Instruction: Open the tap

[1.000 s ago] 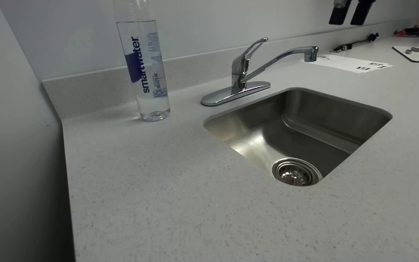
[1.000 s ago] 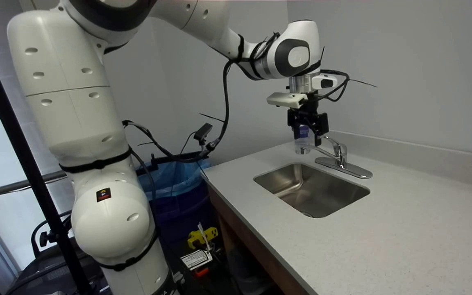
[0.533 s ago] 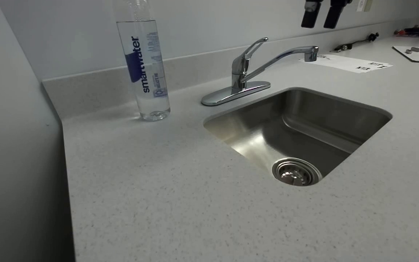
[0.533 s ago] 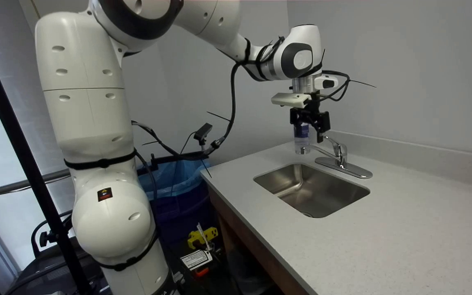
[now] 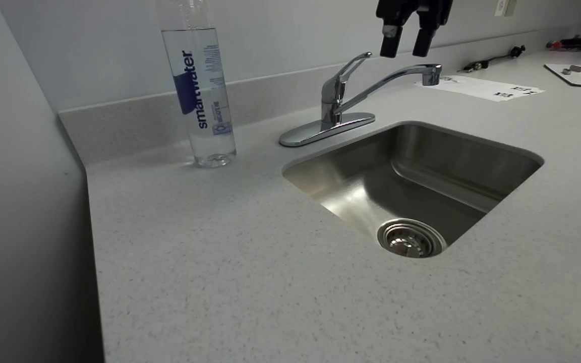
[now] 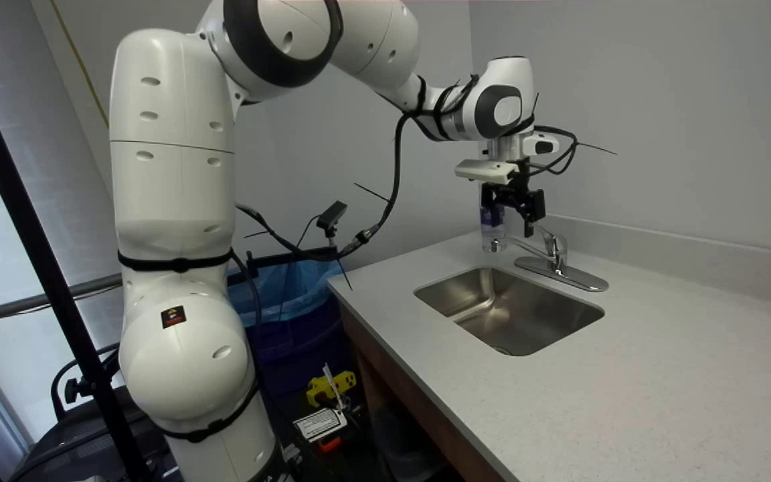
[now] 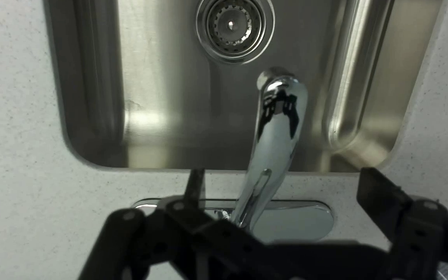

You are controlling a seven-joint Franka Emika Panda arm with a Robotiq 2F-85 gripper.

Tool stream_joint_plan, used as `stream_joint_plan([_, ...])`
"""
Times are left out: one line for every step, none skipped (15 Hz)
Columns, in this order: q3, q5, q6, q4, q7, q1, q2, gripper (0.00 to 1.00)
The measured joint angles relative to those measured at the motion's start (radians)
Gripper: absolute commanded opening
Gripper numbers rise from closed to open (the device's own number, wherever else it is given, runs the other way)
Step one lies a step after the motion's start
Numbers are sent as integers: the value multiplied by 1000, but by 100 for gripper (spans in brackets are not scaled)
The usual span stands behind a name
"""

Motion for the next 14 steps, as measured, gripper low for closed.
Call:
stream_joint_plan([3,0,0,15,0,4,20,100])
stream_joint_plan([5,0,0,30,0,9,39,100])
stream_joint_plan([7,0,0,45,0,14,56,100])
stream_joint_plan([8,0,0,60,0,20,72,100])
stream_joint_plan([10,0,1,76,0,25,87,100])
stream_joint_plan([11,0,1,91,0,29,100,100])
stream_joint_plan([11,-3,1,107,0,32,112,100])
stream_joint_plan([11,-3,1,122,0,35,123,100])
stream_joint_plan([11,-3,1,136,0,39,133,100])
stream_joint_plan([11,-4,2,149,0,43,144,100])
stream_joint_plan([11,-5,2,162,0,47,155,100])
stream_joint_plan([11,-5,2,175,0,50,165,100])
stream_joint_plan([11,-7,2,187,0,54,175,100])
stream_joint_plan([11,-9,5,198,0,56,185,100])
